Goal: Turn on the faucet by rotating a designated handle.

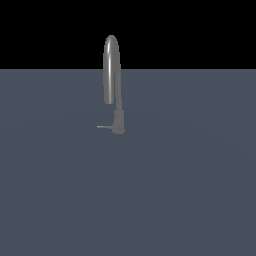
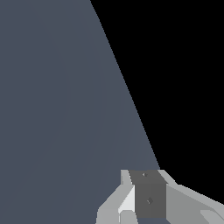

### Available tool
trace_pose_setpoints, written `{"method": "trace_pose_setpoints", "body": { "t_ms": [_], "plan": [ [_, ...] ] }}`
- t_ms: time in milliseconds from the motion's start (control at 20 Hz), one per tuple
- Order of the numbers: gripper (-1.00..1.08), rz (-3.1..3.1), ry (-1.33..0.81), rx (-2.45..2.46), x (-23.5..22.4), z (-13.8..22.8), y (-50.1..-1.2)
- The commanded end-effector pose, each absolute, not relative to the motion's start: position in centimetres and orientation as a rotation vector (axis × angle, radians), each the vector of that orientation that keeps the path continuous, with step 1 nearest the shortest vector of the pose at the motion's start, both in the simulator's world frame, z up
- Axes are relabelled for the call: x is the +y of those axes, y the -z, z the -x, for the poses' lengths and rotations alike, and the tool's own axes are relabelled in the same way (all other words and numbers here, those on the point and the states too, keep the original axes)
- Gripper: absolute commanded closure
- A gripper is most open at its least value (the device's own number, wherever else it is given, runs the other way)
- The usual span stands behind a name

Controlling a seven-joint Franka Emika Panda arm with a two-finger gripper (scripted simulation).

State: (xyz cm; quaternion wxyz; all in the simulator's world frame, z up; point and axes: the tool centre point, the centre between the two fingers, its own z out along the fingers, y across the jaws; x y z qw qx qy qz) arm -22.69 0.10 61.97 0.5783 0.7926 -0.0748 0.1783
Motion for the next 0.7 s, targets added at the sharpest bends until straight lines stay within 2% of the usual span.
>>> {"method": "trace_pose_setpoints", "body": {
  "t_ms": [0, 650],
  "plan": [
    [1.08, -1.741, -0.431, -0.156, 1.2, 22.1, -62.8],
    [1.08, -1.196, -0.445, 0.021, 8.9, 17.3, -63.8]
  ]
}}
